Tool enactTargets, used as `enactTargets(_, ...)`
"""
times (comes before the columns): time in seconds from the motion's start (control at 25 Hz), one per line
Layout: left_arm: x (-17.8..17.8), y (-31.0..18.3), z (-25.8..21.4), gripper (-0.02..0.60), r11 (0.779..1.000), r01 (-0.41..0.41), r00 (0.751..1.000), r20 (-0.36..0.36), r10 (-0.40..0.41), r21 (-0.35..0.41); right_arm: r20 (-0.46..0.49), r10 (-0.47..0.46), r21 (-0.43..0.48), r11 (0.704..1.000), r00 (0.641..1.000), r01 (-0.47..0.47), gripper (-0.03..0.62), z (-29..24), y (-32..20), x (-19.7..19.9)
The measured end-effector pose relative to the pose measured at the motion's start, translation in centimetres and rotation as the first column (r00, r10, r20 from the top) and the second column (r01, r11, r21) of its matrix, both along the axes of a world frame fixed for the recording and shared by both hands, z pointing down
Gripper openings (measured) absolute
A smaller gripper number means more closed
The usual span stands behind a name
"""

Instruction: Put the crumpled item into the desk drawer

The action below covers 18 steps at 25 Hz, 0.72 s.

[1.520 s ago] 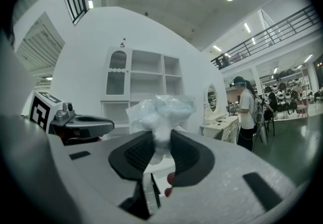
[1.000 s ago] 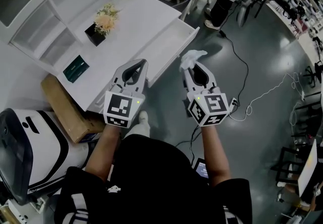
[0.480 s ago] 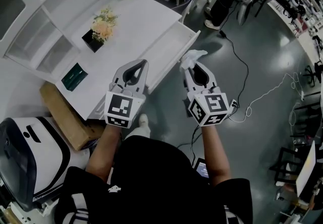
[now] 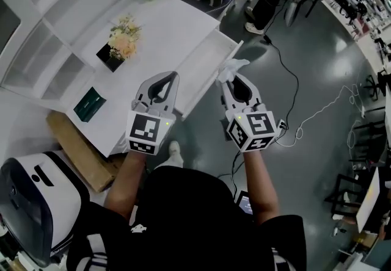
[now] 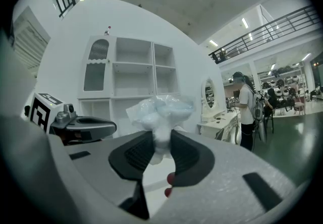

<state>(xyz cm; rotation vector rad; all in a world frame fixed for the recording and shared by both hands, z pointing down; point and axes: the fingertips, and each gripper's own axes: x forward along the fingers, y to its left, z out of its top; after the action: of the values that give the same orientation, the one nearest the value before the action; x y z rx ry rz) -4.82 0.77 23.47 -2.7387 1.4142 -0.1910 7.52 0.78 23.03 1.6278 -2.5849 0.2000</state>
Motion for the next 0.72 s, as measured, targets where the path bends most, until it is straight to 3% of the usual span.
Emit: enactTargets(0.72,-1.6,-6.2,1.9,0.006,0.997,-0.068,0.998,-0.005,0.068,-0.028,-0.005,0.031,-0.028,0.999,1.000,-0.031,0.086,1.6,-5.4,-3.4)
